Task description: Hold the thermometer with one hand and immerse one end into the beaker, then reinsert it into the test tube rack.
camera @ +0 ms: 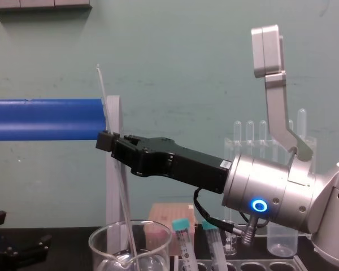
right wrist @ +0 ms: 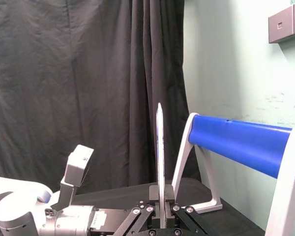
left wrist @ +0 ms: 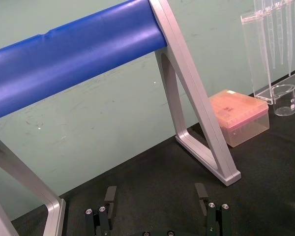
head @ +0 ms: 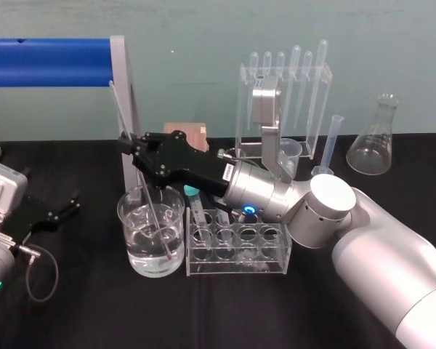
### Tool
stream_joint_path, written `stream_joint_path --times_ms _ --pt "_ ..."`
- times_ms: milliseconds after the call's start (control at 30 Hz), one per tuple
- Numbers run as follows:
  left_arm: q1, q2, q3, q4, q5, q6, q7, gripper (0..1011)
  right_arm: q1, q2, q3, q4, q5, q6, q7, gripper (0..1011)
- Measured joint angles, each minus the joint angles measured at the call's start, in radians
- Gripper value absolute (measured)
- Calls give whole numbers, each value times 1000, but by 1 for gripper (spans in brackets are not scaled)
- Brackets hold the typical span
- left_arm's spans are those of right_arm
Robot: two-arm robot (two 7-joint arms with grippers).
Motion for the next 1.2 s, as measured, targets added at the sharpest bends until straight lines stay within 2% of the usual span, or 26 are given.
stream_joint_path --times_ms 1200 --pt "0 0 0 0 0 0 0 1008 -15 12 -5 -24 -12 5 -22 56"
